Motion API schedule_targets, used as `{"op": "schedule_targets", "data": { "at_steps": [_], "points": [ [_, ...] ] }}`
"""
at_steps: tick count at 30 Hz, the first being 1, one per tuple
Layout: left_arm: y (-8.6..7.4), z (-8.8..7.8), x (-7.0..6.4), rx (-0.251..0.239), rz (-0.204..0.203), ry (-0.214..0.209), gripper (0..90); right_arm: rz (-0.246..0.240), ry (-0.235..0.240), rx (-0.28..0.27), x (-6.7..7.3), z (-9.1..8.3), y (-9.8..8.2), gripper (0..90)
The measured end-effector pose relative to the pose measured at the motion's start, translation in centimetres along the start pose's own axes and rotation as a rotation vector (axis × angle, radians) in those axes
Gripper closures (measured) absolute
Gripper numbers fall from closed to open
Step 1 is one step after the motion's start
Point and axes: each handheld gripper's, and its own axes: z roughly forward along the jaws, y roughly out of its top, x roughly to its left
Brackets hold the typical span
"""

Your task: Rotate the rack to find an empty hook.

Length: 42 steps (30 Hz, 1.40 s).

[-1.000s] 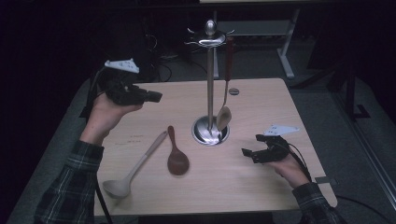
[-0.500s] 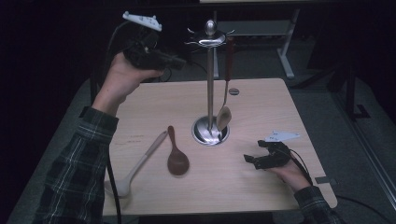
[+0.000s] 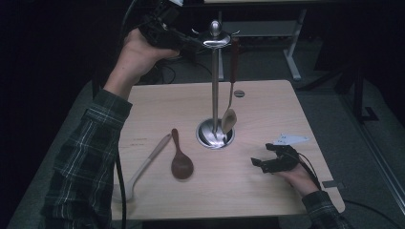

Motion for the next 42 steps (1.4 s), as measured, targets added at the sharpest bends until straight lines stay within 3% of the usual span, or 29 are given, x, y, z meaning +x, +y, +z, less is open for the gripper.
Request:
{"op": "schedule_targets", "data": {
  "at_steps": [11, 22, 25, 29, 38, 42],
  "points": [
    [-0.1, 0.2, 1.2, 0.001, -0.027, 0.049, 90.0, 0.0, -0.004, -0.009, -0.2, -0.1, -0.1, 10.1],
    [-0.1, 0.9, 3.6, -0.016, -0.085, 0.102, 90.0, 0.007, -0.008, -0.005, -0.3, -0.1, -0.2, 10.0],
    [-0.1, 0.7, 3.5, -0.015, -0.095, 0.108, 90.0, 0.013, -0.008, -0.006, -0.3, -0.1, -0.2, 9.8],
    [-0.1, 0.0, 2.8, -0.028, -0.114, 0.079, 90.0, 0.009, -0.01, -0.007, -0.3, -0.1, -0.2, 9.5],
    [0.3, -0.7, 0.2, -0.062, -0.082, -0.023, 90.0, 0.008, -0.014, -0.001, -0.3, 0.1, -0.3, 9.2],
    [0.5, -0.4, -0.8, -0.057, -0.063, -0.045, 90.0, 0.007, -0.017, 0.001, -0.3, 0.1, -0.3, 9.2]
  ]
}}
